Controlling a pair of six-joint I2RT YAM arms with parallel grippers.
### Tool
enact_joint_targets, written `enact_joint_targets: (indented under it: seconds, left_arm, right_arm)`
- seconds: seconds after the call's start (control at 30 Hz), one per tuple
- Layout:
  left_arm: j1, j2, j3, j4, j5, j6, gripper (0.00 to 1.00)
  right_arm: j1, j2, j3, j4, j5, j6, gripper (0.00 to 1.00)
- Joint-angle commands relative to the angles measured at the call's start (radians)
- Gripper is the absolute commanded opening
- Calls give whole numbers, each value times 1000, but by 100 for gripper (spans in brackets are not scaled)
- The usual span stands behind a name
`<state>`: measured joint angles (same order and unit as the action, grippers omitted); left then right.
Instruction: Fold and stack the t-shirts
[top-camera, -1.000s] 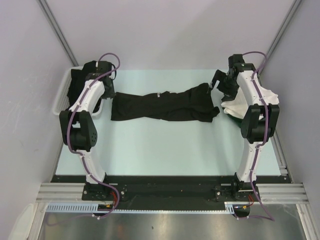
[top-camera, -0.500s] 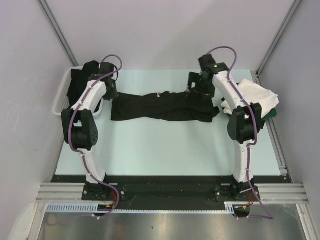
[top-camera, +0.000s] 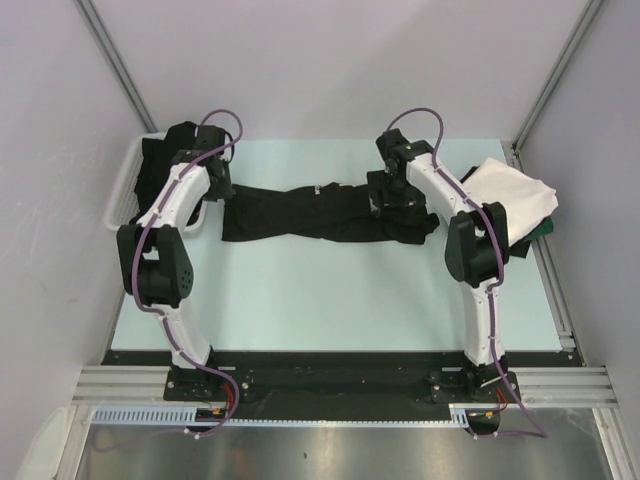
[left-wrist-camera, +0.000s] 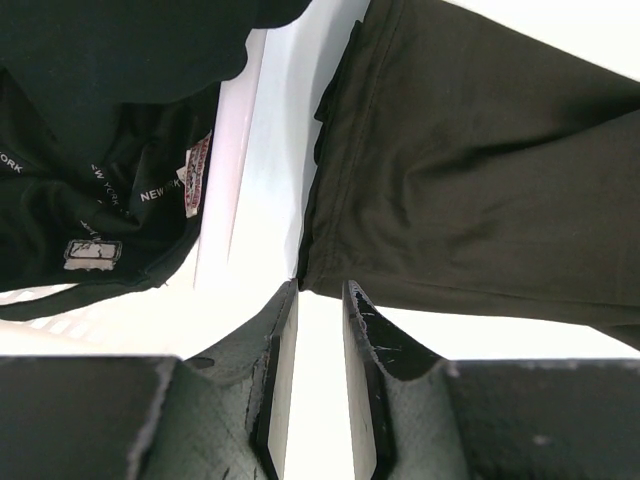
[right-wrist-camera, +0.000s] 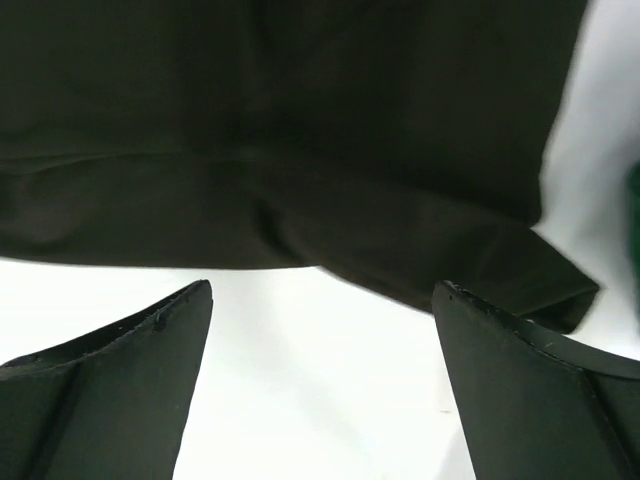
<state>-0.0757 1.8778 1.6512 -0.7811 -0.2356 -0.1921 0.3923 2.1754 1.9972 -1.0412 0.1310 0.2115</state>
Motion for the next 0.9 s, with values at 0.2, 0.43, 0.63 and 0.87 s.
enact_joint_targets:
  seconds: [0.2, 0.43, 0.63, 0.87]
  left_arm:
    - [-3, -60, 22, -15, -13, 23, 29]
    - [-4, -66, 19, -21, -16, 14, 28]
    - [-4, -78, -2, -15, -18, 13, 28]
    - [-3, -94, -34, -4, -14, 8, 28]
  right_arm:
    - [-73, -20, -87, 52, -7, -64, 82]
    - [-90, -19, -146, 82, -44, -50, 60]
    - [-89, -22, -150, 93, -71, -49, 30]
    - [-93, -29, -193, 112, -102, -47, 15]
